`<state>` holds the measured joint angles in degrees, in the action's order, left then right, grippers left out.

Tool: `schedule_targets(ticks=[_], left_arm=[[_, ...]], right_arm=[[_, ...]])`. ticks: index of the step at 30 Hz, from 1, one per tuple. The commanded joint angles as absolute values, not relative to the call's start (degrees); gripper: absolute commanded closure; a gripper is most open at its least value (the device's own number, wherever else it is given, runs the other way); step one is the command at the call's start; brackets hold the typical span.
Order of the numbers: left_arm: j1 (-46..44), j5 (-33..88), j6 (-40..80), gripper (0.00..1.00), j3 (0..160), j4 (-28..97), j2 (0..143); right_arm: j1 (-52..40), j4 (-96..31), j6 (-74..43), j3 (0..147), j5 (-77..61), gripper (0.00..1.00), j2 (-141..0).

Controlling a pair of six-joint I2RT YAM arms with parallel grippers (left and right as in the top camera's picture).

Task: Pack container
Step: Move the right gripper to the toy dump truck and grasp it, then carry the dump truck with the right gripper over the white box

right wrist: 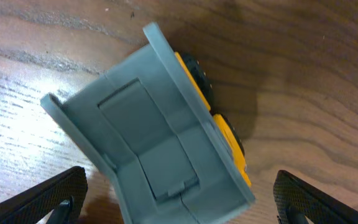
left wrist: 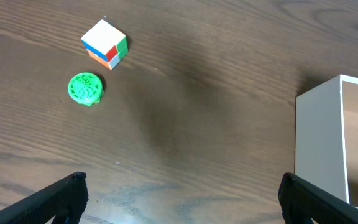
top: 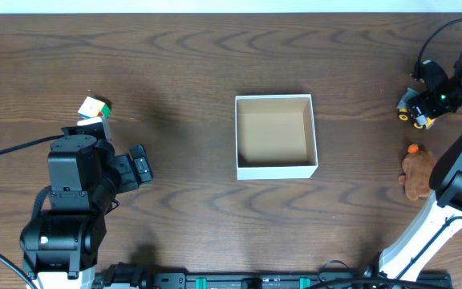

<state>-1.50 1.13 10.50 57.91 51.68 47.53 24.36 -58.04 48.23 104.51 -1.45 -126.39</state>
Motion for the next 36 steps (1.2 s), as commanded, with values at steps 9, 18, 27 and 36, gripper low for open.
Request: schedule_targets(ticks=[9,18,27,36], left_arm=[[-1.3,0.89,10.63,0.02,58.96,51.86,48.6],[-1.3,0.91,10.63,0.02,58.96,51.88,48.6],[-1.3,0.91,10.63,0.02,58.96,52.69,48.6],[-1.3,0.91,10.63,0.02,58.96,52.66,48.6]], right_arm=[[23.55,-57.19,48.9,104.84,-2.24,0.09,-126.78],[23.59,-57.21,48.97,104.84,-3.7,0.17,-126.78],[23.62,-57.23,48.93,104.84,-4.82,0.43,-126.78],[23.62,-57.21,48.27,104.84,-6.22,0.48,-126.78]])
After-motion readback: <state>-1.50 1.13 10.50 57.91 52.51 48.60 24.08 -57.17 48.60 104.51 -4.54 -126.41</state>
